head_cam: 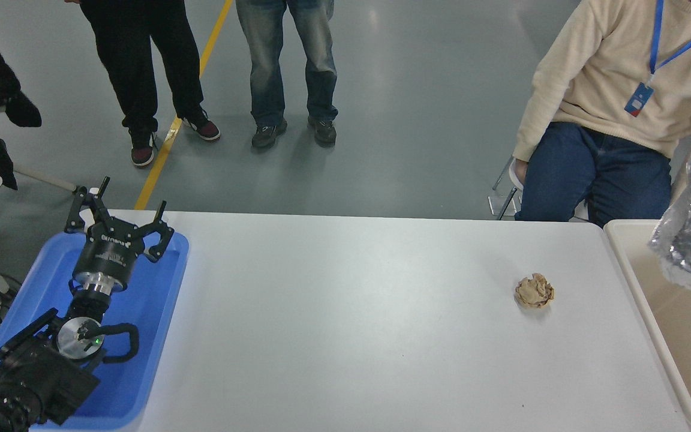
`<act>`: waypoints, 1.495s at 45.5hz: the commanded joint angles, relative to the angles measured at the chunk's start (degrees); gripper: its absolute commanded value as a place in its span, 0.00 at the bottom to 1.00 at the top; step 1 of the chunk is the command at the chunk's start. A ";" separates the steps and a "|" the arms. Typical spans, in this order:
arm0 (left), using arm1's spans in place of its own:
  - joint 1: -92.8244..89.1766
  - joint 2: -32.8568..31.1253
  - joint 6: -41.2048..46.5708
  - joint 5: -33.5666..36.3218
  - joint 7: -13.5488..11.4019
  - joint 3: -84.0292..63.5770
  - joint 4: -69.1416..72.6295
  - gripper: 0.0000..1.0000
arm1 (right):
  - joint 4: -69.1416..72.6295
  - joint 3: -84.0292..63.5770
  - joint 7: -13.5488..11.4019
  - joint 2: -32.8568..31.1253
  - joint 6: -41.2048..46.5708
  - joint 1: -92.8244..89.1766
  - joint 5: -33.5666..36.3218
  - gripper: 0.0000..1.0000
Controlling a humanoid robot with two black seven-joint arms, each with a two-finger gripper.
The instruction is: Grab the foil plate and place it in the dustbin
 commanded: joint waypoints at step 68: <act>0.01 0.06 0.00 0.00 0.01 0.00 0.01 1.00 | -37.62 43.24 -0.01 8.85 -51.33 -77.12 5.17 0.00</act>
